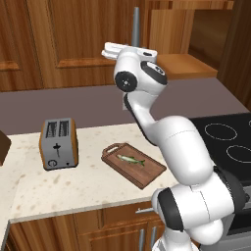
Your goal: Open the cabinet, retrieve the rolling pin, and place it next to the meat on the cutting board to prepare for tenderizing.
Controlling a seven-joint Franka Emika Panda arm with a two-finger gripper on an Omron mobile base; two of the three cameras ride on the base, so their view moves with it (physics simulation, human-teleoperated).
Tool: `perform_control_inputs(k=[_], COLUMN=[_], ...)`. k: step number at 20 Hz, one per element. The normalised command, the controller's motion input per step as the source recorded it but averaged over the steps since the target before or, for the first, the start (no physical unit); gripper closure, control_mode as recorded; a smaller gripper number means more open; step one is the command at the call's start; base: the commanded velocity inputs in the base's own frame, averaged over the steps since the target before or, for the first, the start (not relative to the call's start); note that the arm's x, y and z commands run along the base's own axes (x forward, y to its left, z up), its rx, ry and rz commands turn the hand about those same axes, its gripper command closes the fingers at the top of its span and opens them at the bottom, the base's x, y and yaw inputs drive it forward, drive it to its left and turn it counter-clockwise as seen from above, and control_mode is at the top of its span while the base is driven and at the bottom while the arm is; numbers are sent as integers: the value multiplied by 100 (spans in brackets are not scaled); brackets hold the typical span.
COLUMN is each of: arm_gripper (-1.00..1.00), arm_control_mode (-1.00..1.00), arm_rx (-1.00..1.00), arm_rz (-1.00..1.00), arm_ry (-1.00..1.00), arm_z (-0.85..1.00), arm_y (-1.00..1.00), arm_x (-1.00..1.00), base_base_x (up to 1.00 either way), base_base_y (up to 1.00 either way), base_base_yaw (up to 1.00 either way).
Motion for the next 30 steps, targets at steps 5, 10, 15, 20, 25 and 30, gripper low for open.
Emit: perform_control_inputs(k=[5,10,15,20,25,30], arm_gripper=[-100,-100,-100,100,100,100], arm_control_mode=[-100,-100,-100,-100,-100,-100], arm_rx=[0,3,4,1,0,0], arm_rz=[6,9,9,7,8,10], arm_ry=[-1,-1,0,0,0,0], arm_z=[0,-2,-4,-10,-15,-18], arm_y=[-3,-8,-9,0,0,0], arm_x=[22,28,27,29,35,37], base_base_x=[0,0,0,0,0,0], base_base_y=[0,0,0,0,0,0], base_base_yaw=[0,0,0,0,0,0])
